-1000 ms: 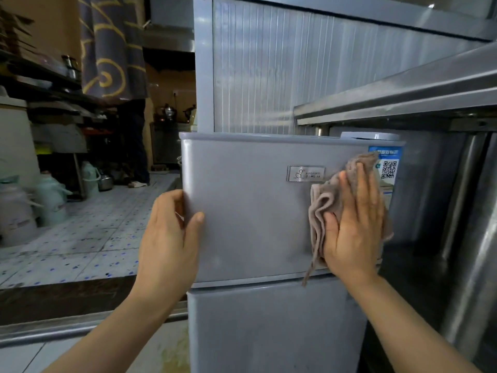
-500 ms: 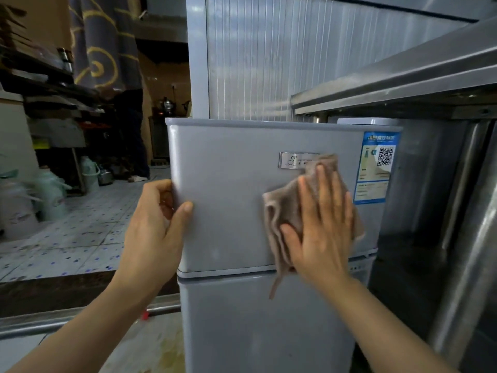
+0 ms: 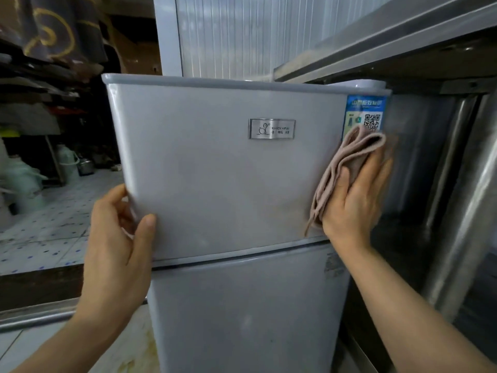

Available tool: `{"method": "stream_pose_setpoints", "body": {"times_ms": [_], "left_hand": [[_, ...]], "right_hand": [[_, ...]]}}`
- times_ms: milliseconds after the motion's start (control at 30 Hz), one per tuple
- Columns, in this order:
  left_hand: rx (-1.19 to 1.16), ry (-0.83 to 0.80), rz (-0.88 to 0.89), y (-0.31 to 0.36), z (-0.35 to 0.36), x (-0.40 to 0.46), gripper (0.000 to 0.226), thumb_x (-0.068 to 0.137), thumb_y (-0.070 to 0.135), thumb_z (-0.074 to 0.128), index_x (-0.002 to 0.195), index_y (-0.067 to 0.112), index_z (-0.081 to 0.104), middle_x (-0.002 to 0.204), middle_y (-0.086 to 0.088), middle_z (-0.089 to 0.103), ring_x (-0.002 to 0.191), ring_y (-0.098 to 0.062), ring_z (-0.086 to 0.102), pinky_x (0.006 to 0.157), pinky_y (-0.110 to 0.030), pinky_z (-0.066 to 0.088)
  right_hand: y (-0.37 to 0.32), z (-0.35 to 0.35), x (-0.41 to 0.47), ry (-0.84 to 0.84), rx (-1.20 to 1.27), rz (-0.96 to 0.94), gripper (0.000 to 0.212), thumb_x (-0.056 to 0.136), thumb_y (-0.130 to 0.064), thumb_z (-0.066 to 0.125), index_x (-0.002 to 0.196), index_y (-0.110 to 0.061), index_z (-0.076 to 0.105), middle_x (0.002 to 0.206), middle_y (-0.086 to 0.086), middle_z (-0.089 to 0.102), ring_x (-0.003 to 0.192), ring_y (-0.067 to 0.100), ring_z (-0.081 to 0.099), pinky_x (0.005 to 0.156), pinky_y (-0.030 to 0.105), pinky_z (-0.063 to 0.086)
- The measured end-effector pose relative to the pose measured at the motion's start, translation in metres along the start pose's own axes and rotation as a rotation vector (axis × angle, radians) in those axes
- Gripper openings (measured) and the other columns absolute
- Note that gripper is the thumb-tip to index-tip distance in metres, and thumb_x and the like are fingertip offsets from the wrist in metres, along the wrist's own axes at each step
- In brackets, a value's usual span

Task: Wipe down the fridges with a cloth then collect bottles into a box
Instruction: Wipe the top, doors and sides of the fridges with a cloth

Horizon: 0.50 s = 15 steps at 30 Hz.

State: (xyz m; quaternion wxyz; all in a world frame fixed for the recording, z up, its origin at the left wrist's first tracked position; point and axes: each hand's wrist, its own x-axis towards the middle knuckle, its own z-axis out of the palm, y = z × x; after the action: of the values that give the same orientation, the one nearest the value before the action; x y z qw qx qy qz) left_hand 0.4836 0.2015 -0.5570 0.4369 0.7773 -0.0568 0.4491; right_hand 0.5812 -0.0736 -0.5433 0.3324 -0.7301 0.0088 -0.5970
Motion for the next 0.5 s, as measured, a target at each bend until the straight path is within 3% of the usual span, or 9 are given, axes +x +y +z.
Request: {"method": "stream_pose_setpoints", "body": {"times_ms": [100,200,300,433,500], "left_hand": [[-0.040,0.004,-0.012,0.001,0.003,-0.001,0.041,0.094,0.019,0.048,0.132,0.026,0.033,0.103,0.006,0.047,0.085,-0.014,0.049,0.080,-0.048,0.048],[-0.044,0.007,0.000,-0.001,0.000,0.000,0.039,0.094,0.021,0.048,0.131,0.025,0.036,0.107,0.003,0.049,0.086,-0.008,0.048,0.079,-0.037,0.044],[-0.017,-0.025,-0.028,-0.011,-0.007,-0.010,0.028,0.095,0.024,0.046,0.122,0.030,0.043,0.106,0.001,0.053,0.089,-0.012,0.050,0.078,-0.035,0.044],[0.059,-0.124,-0.070,-0.026,-0.013,-0.033,0.020,0.092,0.020,0.050,0.104,0.036,0.047,0.098,0.008,0.057,0.087,-0.002,0.055,0.068,-0.023,0.044],[0.059,-0.143,-0.079,-0.029,-0.012,-0.033,0.018,0.091,0.021,0.051,0.096,0.037,0.046,0.096,0.011,0.057,0.085,0.001,0.056,0.066,-0.019,0.042]], "right_hand": [[0.024,-0.004,-0.041,-0.095,-0.015,0.029,0.068,0.095,-0.043,0.027,0.149,-0.003,0.011,0.156,0.021,0.013,0.142,0.037,0.021,0.114,0.048,0.026],[0.038,-0.012,-0.069,-0.171,0.004,-0.017,0.067,0.093,-0.036,0.030,0.147,-0.006,0.006,0.155,0.017,0.006,0.144,0.034,0.012,0.120,0.031,0.008],[0.035,-0.016,-0.057,-0.208,-0.049,-0.055,0.066,0.094,-0.030,0.033,0.146,-0.003,0.002,0.153,0.012,-0.001,0.145,0.032,0.004,0.119,0.033,0.002],[0.001,-0.008,-0.033,-0.105,-0.030,0.063,0.064,0.097,-0.029,0.030,0.146,0.007,0.010,0.155,0.026,0.006,0.145,0.034,0.006,0.120,0.037,0.003],[-0.028,0.000,-0.043,-0.031,-0.071,0.100,0.062,0.097,-0.029,0.026,0.144,0.009,0.016,0.152,0.031,0.012,0.144,0.042,0.010,0.119,0.046,0.008]]}}
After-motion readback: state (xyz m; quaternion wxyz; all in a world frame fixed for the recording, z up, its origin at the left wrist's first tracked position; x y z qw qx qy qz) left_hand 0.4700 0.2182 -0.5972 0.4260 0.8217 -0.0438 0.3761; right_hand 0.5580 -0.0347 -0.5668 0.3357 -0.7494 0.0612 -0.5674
